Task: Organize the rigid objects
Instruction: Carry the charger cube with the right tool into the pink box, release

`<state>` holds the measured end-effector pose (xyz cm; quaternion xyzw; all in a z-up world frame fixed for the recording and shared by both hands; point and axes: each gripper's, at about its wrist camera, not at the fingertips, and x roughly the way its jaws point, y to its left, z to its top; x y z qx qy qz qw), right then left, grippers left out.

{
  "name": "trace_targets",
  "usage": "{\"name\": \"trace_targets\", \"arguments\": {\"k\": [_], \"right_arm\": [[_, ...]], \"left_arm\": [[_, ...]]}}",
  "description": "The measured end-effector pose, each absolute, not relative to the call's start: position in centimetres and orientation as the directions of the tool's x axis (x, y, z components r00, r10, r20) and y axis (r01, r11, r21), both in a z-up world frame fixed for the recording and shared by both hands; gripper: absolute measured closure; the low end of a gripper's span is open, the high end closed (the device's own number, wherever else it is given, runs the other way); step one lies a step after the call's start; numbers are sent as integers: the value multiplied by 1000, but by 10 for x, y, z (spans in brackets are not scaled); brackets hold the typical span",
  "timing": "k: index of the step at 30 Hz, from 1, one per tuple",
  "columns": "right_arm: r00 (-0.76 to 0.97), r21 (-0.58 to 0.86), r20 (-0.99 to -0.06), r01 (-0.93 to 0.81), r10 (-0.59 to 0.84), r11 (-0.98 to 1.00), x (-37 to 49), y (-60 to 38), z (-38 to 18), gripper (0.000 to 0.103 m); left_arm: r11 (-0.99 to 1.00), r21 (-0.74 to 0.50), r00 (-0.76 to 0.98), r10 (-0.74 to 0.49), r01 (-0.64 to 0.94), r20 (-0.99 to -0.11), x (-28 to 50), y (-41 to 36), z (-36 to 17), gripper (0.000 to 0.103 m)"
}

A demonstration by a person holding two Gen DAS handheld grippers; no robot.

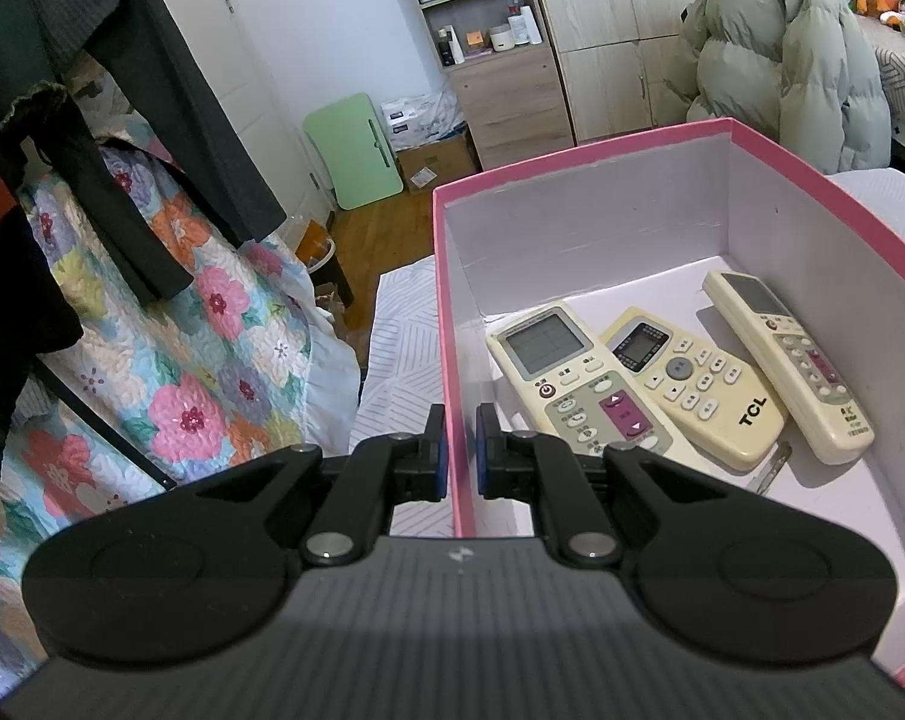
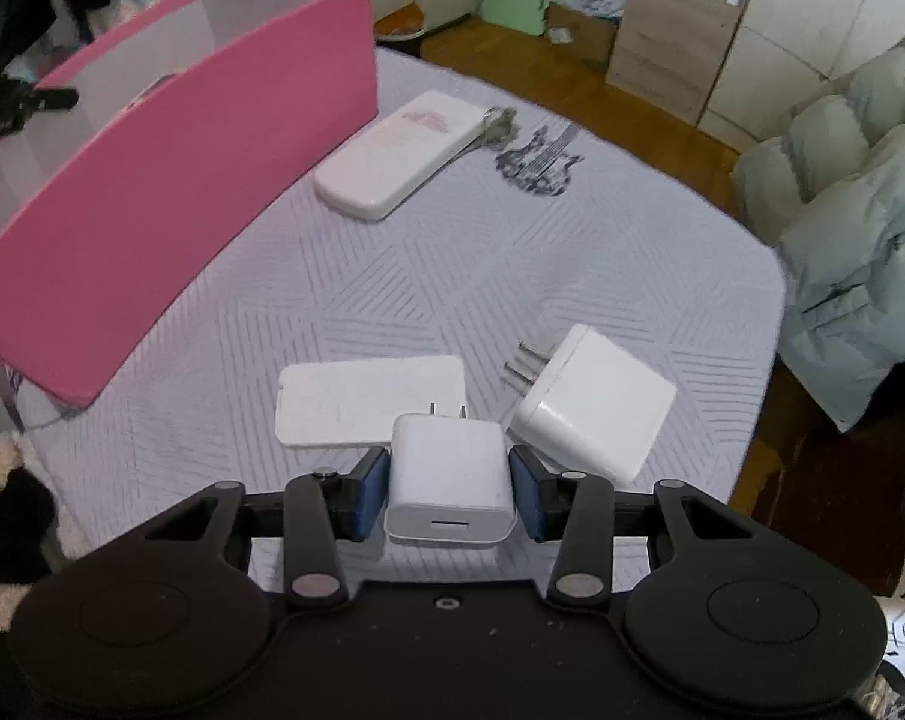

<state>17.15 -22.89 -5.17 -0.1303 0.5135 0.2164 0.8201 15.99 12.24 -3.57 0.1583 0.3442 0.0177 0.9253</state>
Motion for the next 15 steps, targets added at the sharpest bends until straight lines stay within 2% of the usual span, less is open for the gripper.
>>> {"name": "trace_targets", "arguments": {"k": [4,9,15], "right_arm": [[407,-19,-896,-436,178,900,166,-230,-48,54],[437,35,-869,-416,233,909,160,-228,-34,54],[497,11,-835,-416,238,909,148,-211,-4,54]], "left_arm": [[949,305,768,136,80,-625,160,123,-34,96],[948,307,771,136,80,-623,160,123,-34,96],[946,310,773,129,92,-621,161,121,-33,96]]}}
